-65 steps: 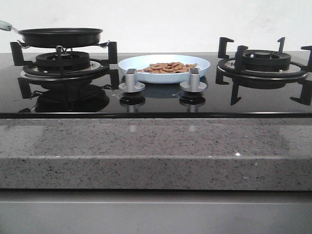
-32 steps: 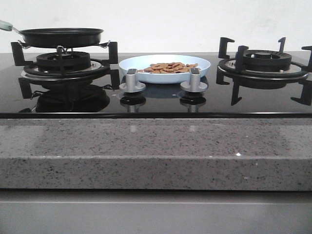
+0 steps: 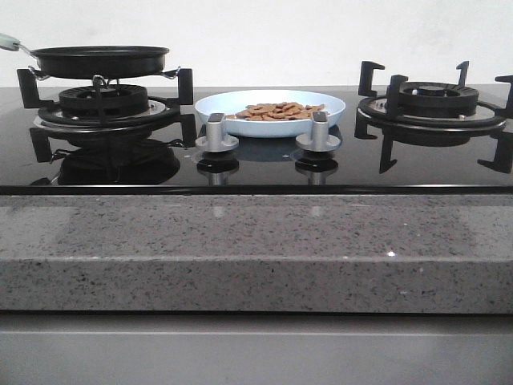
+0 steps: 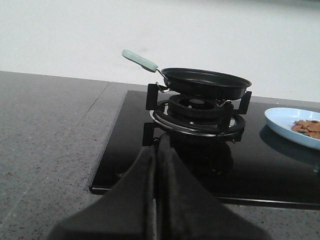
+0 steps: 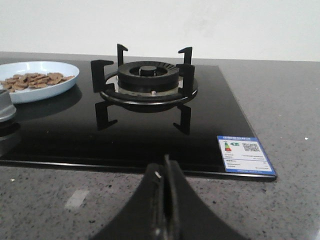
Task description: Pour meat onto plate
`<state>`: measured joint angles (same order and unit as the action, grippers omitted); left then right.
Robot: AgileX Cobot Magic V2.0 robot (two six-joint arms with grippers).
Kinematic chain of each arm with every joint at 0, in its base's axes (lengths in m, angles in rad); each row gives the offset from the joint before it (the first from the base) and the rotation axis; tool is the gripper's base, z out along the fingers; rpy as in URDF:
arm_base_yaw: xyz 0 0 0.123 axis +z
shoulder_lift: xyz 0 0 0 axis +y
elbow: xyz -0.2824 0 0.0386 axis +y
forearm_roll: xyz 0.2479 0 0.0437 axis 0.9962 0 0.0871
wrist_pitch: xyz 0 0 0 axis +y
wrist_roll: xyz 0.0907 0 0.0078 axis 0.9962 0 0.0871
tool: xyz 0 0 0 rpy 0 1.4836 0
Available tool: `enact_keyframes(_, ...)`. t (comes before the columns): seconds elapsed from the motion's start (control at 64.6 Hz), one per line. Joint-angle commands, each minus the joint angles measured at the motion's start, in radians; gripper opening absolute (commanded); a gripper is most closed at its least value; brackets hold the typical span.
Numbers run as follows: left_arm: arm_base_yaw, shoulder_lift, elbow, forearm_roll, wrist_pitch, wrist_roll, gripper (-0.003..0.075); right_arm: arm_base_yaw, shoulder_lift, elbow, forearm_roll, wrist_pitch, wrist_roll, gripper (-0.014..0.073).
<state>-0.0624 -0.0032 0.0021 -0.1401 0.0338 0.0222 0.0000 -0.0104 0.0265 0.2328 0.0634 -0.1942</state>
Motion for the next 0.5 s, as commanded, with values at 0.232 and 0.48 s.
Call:
enact_keyframes(0.232,0.001,-0.016,0.005,-0.002,-0.086,-0.009,-0.002,-0.002,-0.017,-0.005,-0.226,-0.177,0.203,-0.012)
enact_keyframes(0.48,0.001,-0.016,0.005,-0.002,-0.086,-0.009,-0.002,-0.002,-0.017,-0.005,-0.233,-0.178,0.203,-0.012)
